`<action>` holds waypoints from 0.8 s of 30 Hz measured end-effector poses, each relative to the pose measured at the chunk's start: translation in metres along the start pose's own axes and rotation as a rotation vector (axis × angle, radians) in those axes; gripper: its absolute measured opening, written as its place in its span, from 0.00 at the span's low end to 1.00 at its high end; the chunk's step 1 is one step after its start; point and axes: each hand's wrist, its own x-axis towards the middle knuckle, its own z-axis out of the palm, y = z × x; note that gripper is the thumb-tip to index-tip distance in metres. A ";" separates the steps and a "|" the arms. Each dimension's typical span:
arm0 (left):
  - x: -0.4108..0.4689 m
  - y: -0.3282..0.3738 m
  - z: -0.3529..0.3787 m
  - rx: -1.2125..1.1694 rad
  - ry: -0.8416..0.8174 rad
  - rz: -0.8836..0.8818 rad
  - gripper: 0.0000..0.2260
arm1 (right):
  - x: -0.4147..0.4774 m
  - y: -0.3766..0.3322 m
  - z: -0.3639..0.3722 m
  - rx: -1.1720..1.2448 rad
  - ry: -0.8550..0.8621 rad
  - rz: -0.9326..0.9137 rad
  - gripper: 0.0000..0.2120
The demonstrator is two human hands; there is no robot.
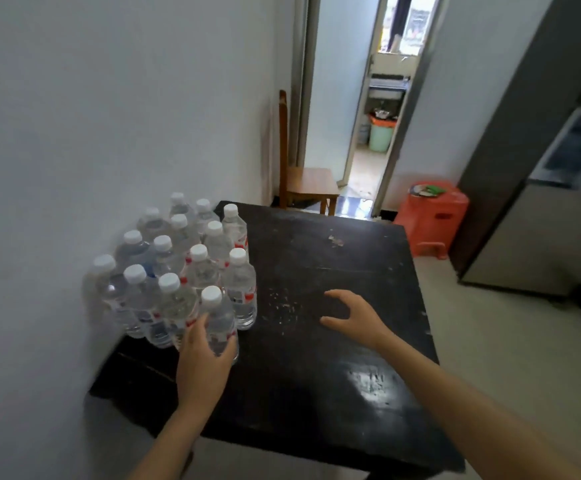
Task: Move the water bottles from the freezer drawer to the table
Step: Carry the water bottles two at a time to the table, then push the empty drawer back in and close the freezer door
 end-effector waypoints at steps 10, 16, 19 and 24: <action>-0.045 0.029 -0.018 0.088 -0.340 0.395 0.21 | -0.180 -0.010 -0.007 -0.230 0.254 0.263 0.29; -0.103 0.081 -0.001 0.010 -0.513 0.601 0.23 | -0.289 -0.006 -0.026 -0.400 0.422 0.434 0.25; -0.131 0.102 0.007 -0.045 -0.568 0.714 0.23 | -0.337 -0.006 -0.033 -0.445 0.477 0.489 0.23; -0.186 0.136 0.022 -0.088 -0.698 0.851 0.22 | -0.431 -0.007 -0.038 -0.424 0.579 0.646 0.26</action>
